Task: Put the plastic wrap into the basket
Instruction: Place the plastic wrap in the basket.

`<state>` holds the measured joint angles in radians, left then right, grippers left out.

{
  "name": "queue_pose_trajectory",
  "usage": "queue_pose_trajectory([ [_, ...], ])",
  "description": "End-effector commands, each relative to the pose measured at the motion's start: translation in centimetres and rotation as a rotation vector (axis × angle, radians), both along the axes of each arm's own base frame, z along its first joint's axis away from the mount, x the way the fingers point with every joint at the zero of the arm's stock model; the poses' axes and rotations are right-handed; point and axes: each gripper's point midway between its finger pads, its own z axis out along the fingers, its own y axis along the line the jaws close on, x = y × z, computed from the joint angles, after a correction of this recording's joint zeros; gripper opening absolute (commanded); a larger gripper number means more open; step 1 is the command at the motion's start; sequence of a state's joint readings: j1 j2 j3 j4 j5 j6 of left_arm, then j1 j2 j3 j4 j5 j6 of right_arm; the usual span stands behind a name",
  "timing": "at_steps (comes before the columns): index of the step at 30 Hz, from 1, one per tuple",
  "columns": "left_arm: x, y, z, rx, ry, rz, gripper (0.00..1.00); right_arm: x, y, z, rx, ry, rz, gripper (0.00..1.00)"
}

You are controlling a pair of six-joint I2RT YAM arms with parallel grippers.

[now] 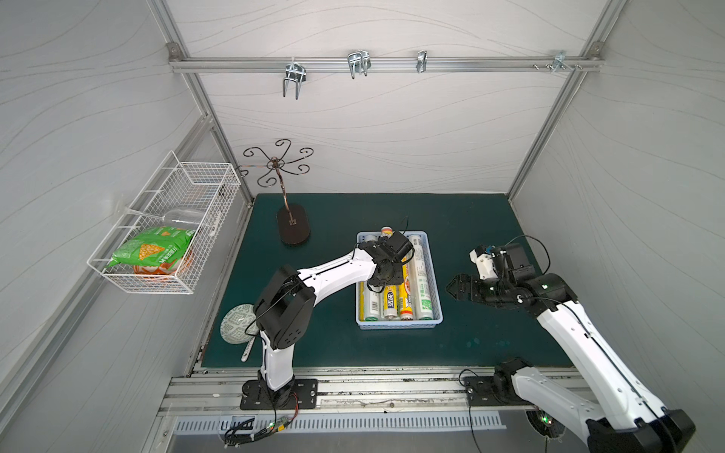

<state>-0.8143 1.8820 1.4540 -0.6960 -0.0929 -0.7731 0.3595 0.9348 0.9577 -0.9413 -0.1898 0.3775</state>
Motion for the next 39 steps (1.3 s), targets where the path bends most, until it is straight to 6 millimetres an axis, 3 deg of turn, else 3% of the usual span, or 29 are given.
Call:
queue_pose_trajectory([
  [1,0.6,-1.1,0.9,-0.017,-0.032,-0.02,0.28,0.0,0.0,-0.2,0.003,0.013,-0.007,0.99],
  [7,0.2,-1.2,1.3,0.005,-0.053,-0.038,0.5,0.1,0.1,-0.3,0.007,0.019,-0.004,0.99],
  [11,0.1,-0.8,2.2,0.022,-0.079,-0.038,0.6,0.1,0.1,-0.4,0.007,0.019,-0.004,0.99],
  [19,0.2,-0.3,4.8,0.01,-0.147,-0.061,0.67,0.3,0.1,-0.1,0.007,0.012,-0.007,0.99],
  [24,0.5,0.3,7.6,-0.006,-0.244,-0.095,0.71,0.7,0.1,0.6,0.002,-0.009,-0.013,0.99],
  [32,1.4,4.2,14.1,0.097,-0.519,-0.14,0.9,4.0,-2.0,2.8,-0.112,-0.185,-0.092,0.99],
  [35,1.7,6.3,16.5,0.153,-0.654,-0.14,0.99,6.0,-2.4,3.9,-0.121,-0.263,-0.119,0.99],
  [39,2.3,9.7,18.4,0.202,-0.804,-0.115,0.99,9.6,-3.1,3.8,-0.137,-0.352,-0.174,0.99],
])
